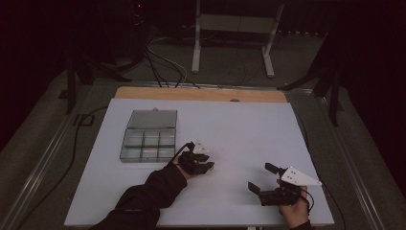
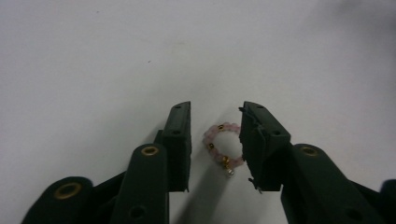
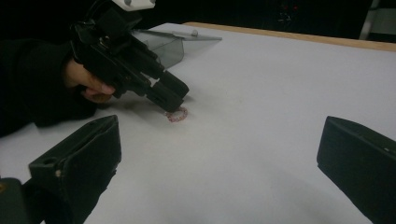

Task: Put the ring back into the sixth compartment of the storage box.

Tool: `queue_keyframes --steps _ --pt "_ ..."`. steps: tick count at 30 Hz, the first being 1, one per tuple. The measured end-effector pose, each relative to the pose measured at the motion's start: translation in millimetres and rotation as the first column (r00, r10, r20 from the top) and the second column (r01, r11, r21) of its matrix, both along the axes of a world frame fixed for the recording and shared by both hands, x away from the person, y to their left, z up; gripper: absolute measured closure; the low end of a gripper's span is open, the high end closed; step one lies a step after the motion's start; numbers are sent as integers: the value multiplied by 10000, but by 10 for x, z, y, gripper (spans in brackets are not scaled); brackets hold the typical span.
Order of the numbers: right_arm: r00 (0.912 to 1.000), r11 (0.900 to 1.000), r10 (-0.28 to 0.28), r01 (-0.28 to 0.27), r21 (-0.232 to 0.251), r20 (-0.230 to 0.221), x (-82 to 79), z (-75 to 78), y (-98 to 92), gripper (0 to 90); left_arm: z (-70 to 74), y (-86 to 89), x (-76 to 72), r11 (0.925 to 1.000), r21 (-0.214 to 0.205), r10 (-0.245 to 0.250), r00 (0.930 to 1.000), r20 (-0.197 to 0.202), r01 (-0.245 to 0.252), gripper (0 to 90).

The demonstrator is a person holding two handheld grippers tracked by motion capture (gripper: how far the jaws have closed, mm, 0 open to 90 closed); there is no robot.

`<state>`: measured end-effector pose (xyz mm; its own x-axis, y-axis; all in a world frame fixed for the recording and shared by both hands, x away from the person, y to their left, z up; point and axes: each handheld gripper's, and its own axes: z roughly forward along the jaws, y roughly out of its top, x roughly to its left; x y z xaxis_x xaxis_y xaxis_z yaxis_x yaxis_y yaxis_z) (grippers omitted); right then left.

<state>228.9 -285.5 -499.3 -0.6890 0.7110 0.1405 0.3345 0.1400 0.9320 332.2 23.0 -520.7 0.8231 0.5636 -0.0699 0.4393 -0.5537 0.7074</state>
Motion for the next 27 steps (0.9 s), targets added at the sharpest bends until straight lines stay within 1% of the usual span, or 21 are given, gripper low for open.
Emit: queue_keyframes --steps 4,5,8,10,12,13,14,18,20,22,27 --pt "10000 10000 15 -15 -28 -18 2 -2 3 0 -21 -15 5 9999 111 -30 10000 -65 31 718" --pt "10000 10000 11 -11 -26 -1 1 -1 3 0 -29 -25 3 9998 211 -8 10000 -44 9 730" --pt "10000 10000 17 -17 -65 -12 0 -3 4 0 -37 -42 -2 9997 256 55 10000 31 -56 761" --pt "10000 10000 -2 2 -50 -23 3 -3 4 0 -37 -50 -14 9993 330 153 9999 69 -155 798" --pt "10000 10000 10 -10 -90 14 -1 -2 7 0 -36 -65 -36 9989 446 133 9998 144 -139 832" --pt "10000 9999 29 -29 -114 4 -3 -3 9 0 -33 -74 -41 9988 453 190 9998 65 -193 855" --pt "10000 9999 25 -25 -126 3 -1 -4 9 0 -35 -84 -54 9985 480 258 9996 111 -263 866" --pt "10000 9999 34 -34 -126 -6 -3 -4 12 0 -28 -112 -78 9969 702 326 9991 274 -344 877" --pt "10000 9999 20 -20 -119 -25 0 -5 11 0 -20 -115 -68 9966 731 365 9992 143 -374 879" --pt "10000 10000 15 -15 -96 -24 0 -5 10 0 -12 -122 -67 9959 839 337 9993 135 -347 880" --pt "10000 10000 24 -25 -91 -62 1 -7 11 0 -9 -131 -74 9955 859 393 9991 153 -405 883"
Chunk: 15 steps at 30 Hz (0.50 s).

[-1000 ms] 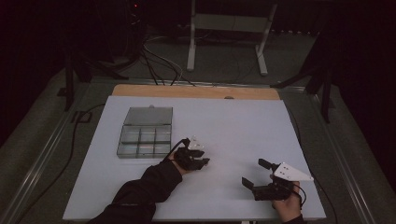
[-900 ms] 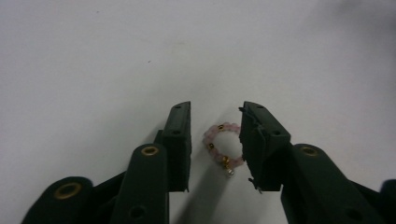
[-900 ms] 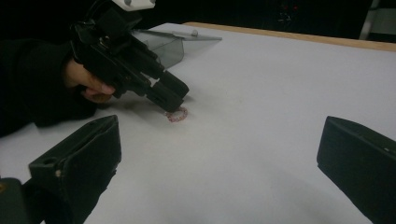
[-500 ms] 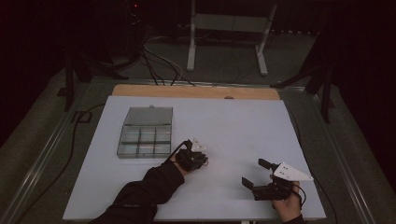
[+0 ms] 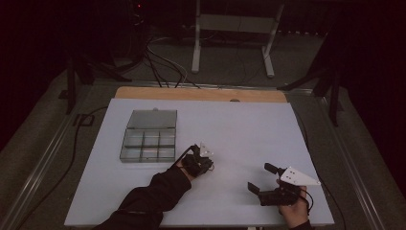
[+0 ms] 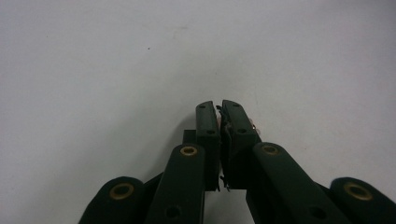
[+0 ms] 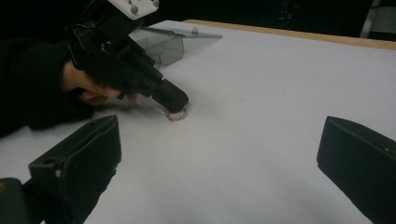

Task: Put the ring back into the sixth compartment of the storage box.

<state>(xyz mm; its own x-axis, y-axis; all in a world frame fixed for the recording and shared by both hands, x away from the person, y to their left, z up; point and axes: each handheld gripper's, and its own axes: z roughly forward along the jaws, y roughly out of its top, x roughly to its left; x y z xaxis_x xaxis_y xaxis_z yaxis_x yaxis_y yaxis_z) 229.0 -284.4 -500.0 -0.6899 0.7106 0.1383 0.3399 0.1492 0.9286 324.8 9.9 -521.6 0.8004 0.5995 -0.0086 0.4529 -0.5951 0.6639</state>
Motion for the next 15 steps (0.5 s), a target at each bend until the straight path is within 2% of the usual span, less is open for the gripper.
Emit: queue_keyframes --steps 6,13,15 --pt "10000 10000 -13 13 17 20 0 2 -3 0 -4 6 -11 10000 7 -50 9999 154 50 885" --pt "10000 10000 1 -1 -10 63 -4 4 -4 0 4 8 -15 9997 -190 -165 9999 35 166 885" --pt "10000 10000 -14 14 13 49 -1 5 -5 0 11 0 -29 9998 -159 -131 9998 167 134 885"
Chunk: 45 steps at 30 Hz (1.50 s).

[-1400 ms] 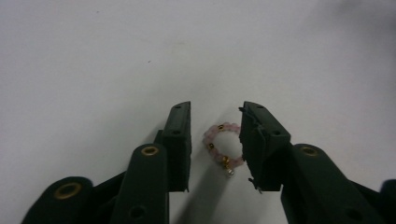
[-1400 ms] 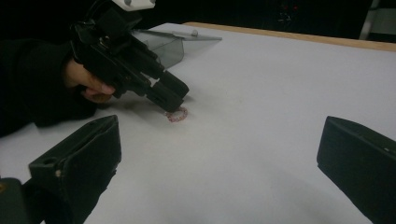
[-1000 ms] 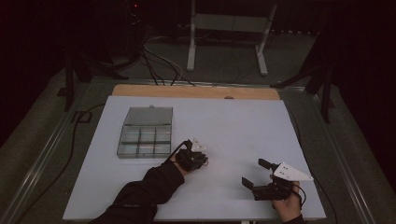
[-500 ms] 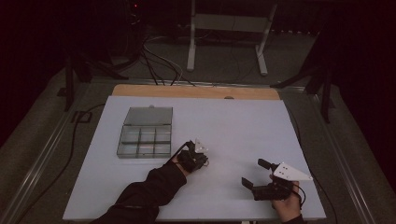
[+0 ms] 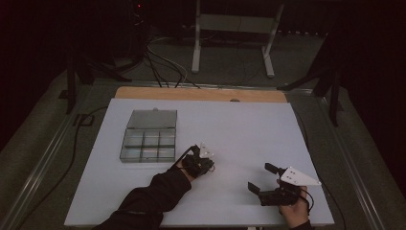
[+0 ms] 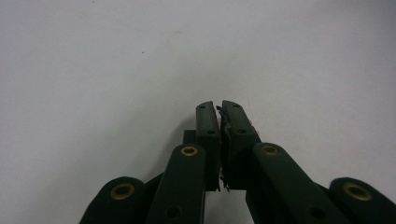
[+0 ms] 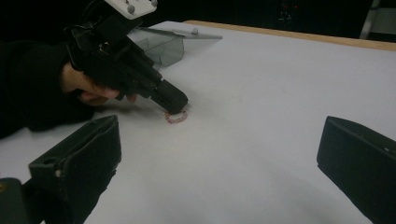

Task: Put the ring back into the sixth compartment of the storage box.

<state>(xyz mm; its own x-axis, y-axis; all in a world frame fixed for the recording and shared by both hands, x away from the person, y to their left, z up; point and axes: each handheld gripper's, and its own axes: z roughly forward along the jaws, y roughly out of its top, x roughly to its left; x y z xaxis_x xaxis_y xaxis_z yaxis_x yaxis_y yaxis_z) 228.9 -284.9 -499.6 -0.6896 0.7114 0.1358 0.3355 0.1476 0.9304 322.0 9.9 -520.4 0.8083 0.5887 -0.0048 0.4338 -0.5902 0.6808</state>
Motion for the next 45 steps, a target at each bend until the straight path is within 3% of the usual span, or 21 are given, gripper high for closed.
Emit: queue_keyframes --steps 12,19,45 --pt "10000 10000 -13 13 19 9 0 1 -3 0 124 33 -15 9989 -462 -23 10000 92 27 884" --pt "10000 10000 -23 23 0 10 -6 4 0 0 187 21 -55 9988 -411 -264 9994 237 273 884" --pt "10000 10000 -49 49 0 14 -4 4 3 0 418 108 -132 9943 -928 -483 9981 395 518 883"
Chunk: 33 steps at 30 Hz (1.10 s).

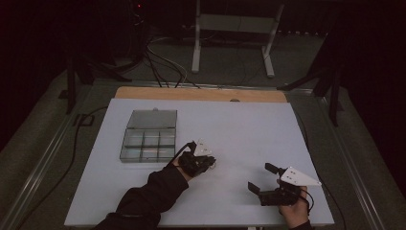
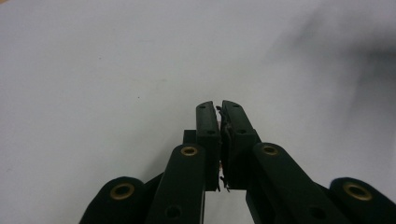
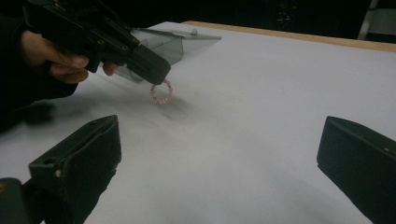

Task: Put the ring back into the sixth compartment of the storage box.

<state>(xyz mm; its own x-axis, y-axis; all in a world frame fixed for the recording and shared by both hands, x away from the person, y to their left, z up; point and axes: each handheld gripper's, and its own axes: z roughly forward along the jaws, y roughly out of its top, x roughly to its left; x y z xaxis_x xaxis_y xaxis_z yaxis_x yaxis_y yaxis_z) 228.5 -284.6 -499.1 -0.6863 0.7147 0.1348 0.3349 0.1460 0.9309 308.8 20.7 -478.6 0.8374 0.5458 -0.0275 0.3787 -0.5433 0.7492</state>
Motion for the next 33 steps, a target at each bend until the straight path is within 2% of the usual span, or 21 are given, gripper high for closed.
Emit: queue_keyframes --steps 28,33 --pt "10000 10000 14 -14 -32 -13 1 -4 1 0 121 187 41 9997 -149 198 9998 15 -198 883" --pt "10000 10000 6 -6 -37 -28 1 -4 2 0 155 227 49 9995 -139 281 9995 128 -280 883"
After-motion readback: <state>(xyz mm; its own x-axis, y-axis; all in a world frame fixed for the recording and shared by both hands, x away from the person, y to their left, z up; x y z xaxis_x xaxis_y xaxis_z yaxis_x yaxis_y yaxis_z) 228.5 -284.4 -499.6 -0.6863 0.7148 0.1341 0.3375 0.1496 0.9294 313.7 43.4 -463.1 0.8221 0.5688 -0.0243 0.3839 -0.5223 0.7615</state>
